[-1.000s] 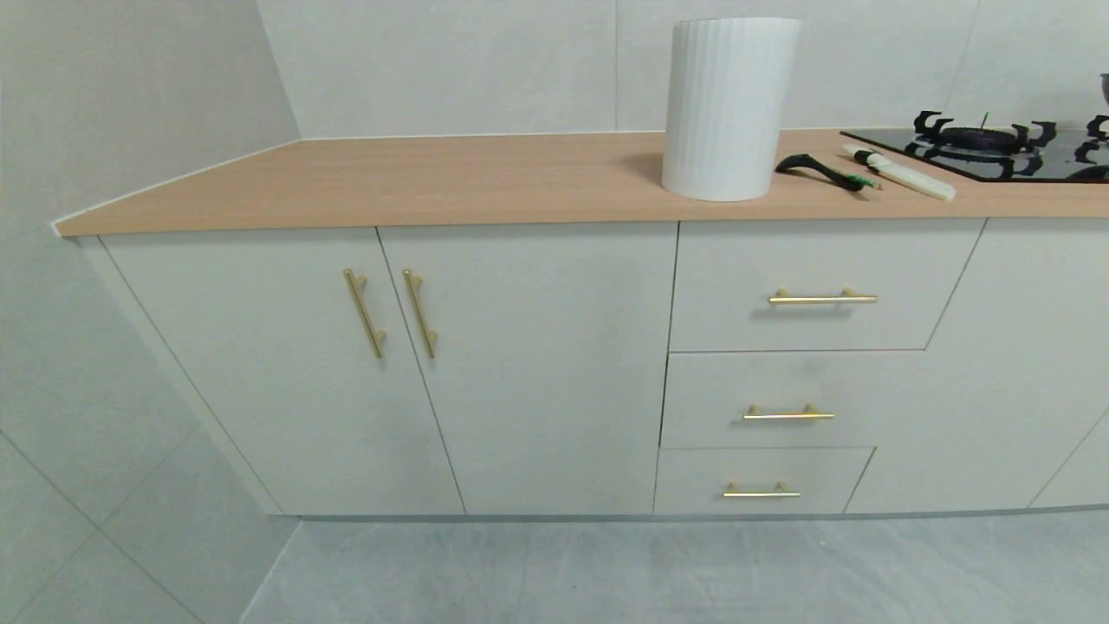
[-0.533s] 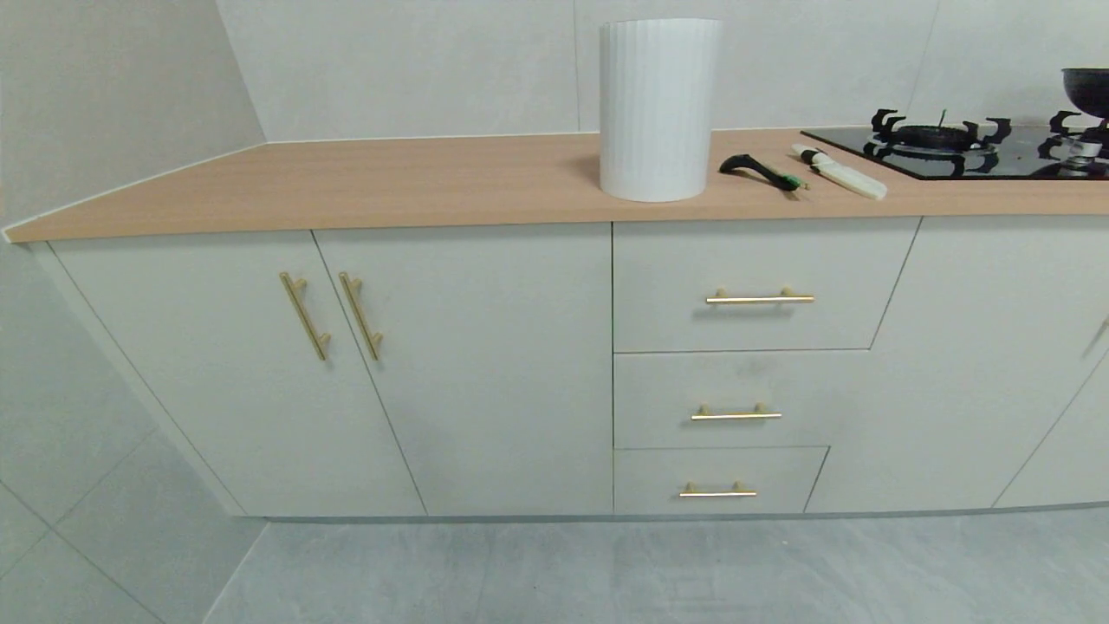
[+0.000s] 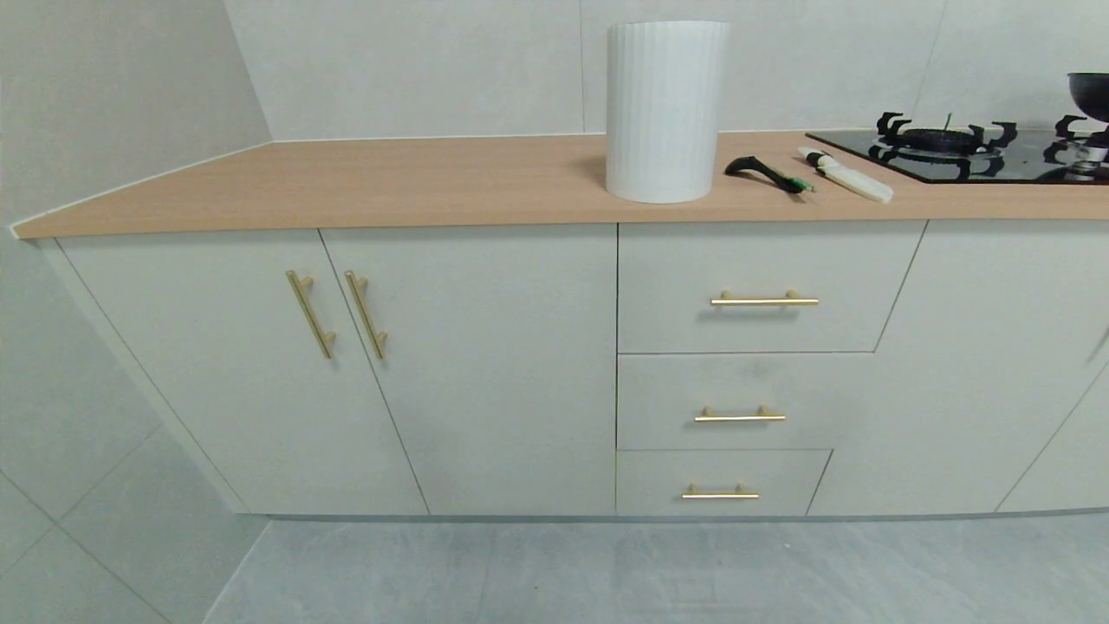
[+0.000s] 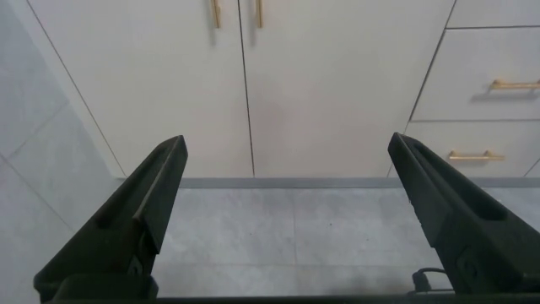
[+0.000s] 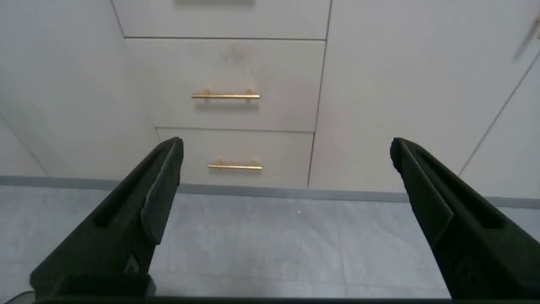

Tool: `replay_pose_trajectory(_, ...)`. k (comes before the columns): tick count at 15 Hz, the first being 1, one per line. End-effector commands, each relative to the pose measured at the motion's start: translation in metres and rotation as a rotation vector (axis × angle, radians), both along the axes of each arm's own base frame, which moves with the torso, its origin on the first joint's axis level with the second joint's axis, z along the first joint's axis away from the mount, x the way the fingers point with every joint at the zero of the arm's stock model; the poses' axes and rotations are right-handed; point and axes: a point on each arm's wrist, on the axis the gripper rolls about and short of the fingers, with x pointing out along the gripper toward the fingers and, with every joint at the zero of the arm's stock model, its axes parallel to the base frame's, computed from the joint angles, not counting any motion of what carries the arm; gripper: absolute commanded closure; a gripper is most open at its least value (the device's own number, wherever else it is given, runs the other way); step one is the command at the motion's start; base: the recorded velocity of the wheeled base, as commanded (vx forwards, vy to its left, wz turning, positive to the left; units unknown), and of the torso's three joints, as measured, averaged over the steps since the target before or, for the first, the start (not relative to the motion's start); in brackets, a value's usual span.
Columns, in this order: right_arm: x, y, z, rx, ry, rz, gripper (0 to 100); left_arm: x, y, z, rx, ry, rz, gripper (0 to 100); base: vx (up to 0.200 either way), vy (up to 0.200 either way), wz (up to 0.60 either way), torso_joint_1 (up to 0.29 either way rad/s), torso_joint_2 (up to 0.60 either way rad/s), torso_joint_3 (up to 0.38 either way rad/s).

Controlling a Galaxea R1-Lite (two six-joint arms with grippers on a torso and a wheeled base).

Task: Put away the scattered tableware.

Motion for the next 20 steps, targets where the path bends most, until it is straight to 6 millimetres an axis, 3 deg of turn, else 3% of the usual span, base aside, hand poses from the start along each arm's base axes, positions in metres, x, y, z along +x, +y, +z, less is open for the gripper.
replay_pose_trajectory(1, 0.0, 0.0, 0.0, 0.0, 0.001, 0.0, 0, 0.0, 0.0, 0.0, 0.0, 0.002, 0.0, 0, 0.2, 0.0, 0.0, -0.007, 0.0, 0.007)
replay_pose_trajectory(4, 0.0, 0.0, 0.0, 0.0, 0.001, 0.0, 0, 0.0, 0.0, 0.0, 0.0, 0.002, 0.0, 0, 0.2, 0.0, 0.0, 0.002, 0.0, -0.001)
replay_pose_trajectory(18, 0.0, 0.0, 0.001, 0.01, -0.011, -0.01, 0, 0.0, 0.0, 0.0, 0.0, 0.002, 0.0, 0, 0.0, 0.0, 0.0, 0.0, 0.0, 0.0)
replay_pose_trajectory(20, -0.009, 0.0, 0.033, 0.075, -0.14, 0.003, 0, 0.0, 0.0, 0.0, 0.0, 0.002, 0.0, 0, 0.0, 0.0, 0.0, 0.0, 0.0, 0.0)
